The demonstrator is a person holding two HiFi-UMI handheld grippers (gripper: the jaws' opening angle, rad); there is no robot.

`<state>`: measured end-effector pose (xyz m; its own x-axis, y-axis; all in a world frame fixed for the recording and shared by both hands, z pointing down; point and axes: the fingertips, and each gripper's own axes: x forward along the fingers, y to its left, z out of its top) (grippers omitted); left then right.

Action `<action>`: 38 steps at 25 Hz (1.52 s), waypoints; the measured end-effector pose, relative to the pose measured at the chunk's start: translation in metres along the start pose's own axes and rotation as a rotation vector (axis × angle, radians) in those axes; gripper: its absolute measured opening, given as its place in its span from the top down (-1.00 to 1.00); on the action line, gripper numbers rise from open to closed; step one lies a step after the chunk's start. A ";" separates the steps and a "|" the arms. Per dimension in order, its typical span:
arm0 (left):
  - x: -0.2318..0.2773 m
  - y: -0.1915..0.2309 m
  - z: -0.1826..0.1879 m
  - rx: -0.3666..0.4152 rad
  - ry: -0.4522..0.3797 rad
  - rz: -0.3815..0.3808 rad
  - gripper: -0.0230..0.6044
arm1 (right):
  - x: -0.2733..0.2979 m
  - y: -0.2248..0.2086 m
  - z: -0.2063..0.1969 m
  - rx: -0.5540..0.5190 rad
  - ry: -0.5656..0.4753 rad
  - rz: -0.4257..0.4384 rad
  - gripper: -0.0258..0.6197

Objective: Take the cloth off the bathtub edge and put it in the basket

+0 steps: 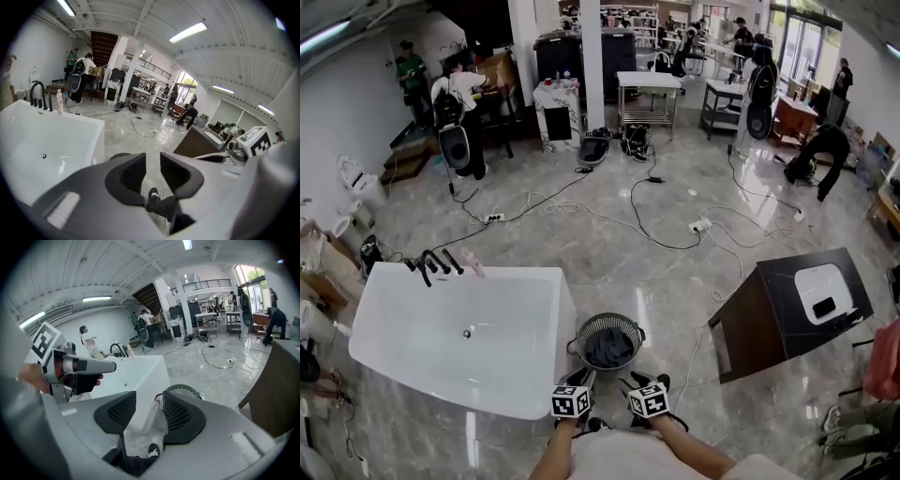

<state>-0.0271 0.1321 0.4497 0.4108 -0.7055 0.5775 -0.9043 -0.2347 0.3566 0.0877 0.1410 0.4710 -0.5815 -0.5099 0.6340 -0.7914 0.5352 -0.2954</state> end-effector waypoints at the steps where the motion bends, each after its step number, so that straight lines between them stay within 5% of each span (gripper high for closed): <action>1: 0.001 0.000 -0.001 0.001 -0.001 0.000 0.47 | 0.000 -0.001 -0.001 0.001 -0.003 0.000 0.37; 4: 0.004 0.002 -0.001 0.006 -0.012 0.003 0.47 | 0.002 -0.006 0.001 0.007 -0.022 -0.006 0.38; 11: -0.002 0.018 -0.001 -0.029 -0.029 0.027 0.74 | 0.002 -0.011 0.004 0.061 -0.060 -0.031 0.92; 38: -0.003 0.024 -0.002 -0.032 -0.043 -0.016 0.75 | 0.003 -0.010 0.007 0.076 -0.087 -0.060 0.92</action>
<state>-0.0497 0.1302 0.4575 0.4188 -0.7304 0.5396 -0.8934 -0.2249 0.3890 0.0925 0.1293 0.4703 -0.5444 -0.5978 0.5884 -0.8352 0.4511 -0.3145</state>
